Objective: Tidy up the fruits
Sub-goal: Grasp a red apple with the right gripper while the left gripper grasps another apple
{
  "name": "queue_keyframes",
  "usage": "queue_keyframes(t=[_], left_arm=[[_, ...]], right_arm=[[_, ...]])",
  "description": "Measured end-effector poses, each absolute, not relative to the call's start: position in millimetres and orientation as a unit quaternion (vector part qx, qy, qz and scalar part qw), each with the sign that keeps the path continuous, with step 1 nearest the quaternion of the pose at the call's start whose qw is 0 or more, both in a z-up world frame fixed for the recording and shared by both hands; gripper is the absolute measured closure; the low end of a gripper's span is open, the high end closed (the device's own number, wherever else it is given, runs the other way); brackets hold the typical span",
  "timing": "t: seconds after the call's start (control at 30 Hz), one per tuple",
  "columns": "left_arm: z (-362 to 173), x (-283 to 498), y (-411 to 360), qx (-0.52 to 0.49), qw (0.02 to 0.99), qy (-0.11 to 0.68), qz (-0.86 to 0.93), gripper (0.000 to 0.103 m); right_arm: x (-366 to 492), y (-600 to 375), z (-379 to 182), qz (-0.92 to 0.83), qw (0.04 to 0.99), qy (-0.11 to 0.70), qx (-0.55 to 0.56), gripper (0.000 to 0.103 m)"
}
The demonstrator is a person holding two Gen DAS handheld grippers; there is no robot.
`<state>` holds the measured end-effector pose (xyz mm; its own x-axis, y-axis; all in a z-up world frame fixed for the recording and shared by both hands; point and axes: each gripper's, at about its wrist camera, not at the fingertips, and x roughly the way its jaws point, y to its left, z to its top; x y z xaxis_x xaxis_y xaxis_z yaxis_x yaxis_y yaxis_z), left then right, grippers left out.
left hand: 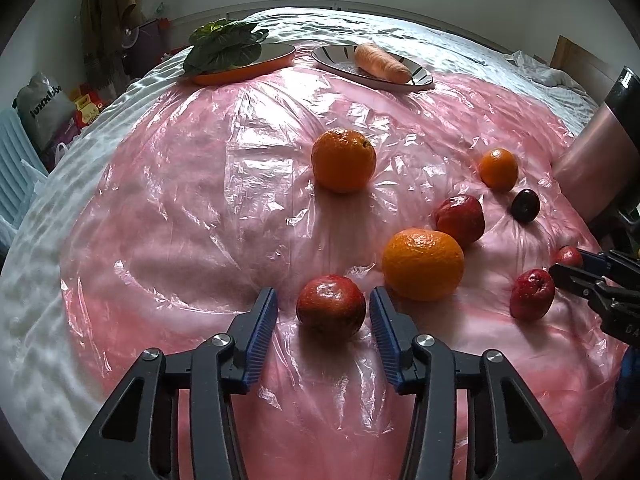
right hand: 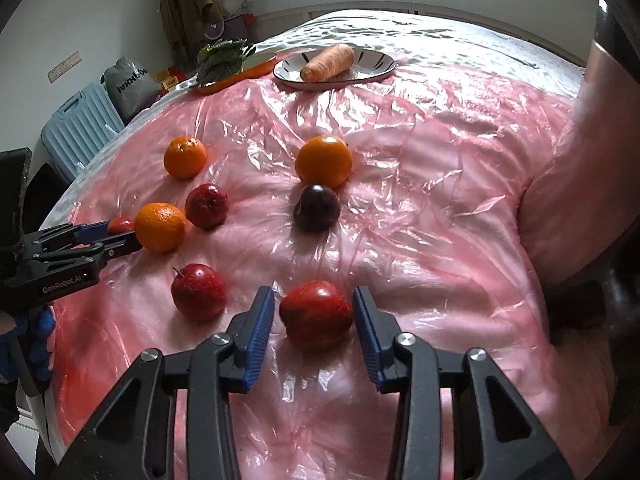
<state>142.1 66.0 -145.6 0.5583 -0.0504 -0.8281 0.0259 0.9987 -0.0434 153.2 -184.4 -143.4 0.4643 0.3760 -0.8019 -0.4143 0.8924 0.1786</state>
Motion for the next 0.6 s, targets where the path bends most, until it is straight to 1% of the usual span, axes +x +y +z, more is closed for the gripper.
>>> queue_keyframes(t=[0.17,0.27,0.3,0.33,0.47,0.6], left_arm=[[-150,142,66,-0.009,0.882,0.47,-0.021,0.065],[-151,141,65,-0.005,0.883,0.469,-0.023,0.07],[-151,141,65,-0.005,0.883,0.469,-0.024,0.074],[-151,141,66,-0.006,0.883,0.469,-0.026,0.075],[-149,140,69,-0.013,0.884,0.467,-0.031,0.075],[-146,138,78,-0.04,0.885,0.462,-0.039,0.075]], right_arm=[[155,-182,-149,0.232,0.852,0.468,-0.027,0.03],[155,-181,-153,0.235,0.85,0.47,-0.028,0.037],[155,-181,-154,0.236,0.85,0.47,-0.027,0.04],[155,-182,-155,0.237,0.849,0.471,-0.024,0.041],[156,-189,-155,0.245,0.848,0.469,-0.004,0.042],[157,-196,-155,0.255,0.846,0.468,0.026,0.042]])
